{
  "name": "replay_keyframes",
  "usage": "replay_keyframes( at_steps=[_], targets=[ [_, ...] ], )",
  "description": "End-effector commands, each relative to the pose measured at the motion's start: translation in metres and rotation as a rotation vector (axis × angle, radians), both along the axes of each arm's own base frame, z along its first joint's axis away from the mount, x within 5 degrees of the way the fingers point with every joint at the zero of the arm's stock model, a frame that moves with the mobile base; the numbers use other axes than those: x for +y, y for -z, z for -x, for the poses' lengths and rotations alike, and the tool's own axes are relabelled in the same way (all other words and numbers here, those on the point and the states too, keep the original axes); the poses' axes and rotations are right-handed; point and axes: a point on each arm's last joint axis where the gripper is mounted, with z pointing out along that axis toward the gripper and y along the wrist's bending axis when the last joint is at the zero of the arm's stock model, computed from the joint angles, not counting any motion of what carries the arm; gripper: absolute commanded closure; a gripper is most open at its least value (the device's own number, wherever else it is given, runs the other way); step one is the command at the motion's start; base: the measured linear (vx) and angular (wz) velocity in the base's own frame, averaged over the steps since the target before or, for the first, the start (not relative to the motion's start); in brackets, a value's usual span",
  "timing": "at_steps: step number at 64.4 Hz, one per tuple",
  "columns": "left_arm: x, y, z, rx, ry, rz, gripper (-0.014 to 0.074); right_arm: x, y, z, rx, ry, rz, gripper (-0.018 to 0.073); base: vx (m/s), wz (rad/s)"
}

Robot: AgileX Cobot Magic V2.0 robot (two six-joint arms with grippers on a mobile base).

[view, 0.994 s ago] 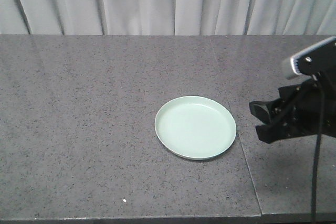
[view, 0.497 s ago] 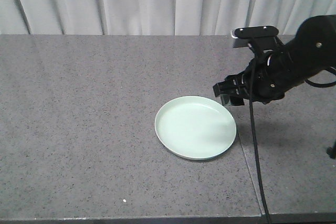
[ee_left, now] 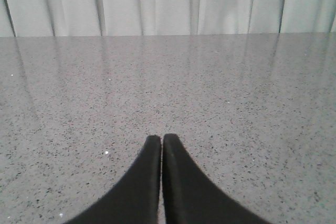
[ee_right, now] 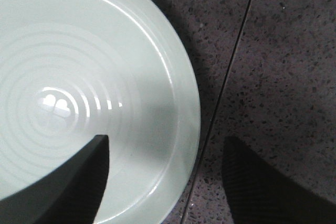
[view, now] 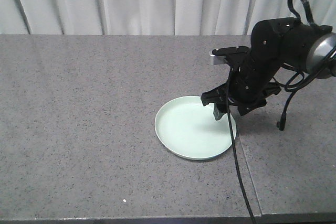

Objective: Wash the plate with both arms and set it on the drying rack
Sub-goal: 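Move the right gripper down to the rim of the pale green plate, then close the right gripper on the plate rim and lift it upright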

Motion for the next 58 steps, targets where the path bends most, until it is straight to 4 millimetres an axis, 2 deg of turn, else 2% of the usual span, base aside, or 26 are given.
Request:
replay_keyframes(
  at_steps=[1,18,43,58],
  targets=[
    [0.0,-0.002,0.0,-0.072,-0.001,0.008,0.0601,-0.005,-0.022,-0.001,-0.068,0.017,-0.02,0.0104,0.0,0.0],
    [0.0,-0.002,0.0,-0.072,-0.001,0.008,0.0601,-0.019,-0.014,-0.007,-0.026,0.066,-0.04,0.0104,0.0,0.0],
    [0.0,-0.002,0.0,-0.072,-0.001,0.008,0.0601,-0.02,-0.012,-0.008,-0.031,0.046,-0.029,0.0104,0.0,0.0],
    [0.0,-0.002,0.0,-0.072,-0.001,0.008,0.0601,-0.019,0.003,-0.012,0.019,0.036,-0.014,0.0104,0.0,0.0]
  ],
)
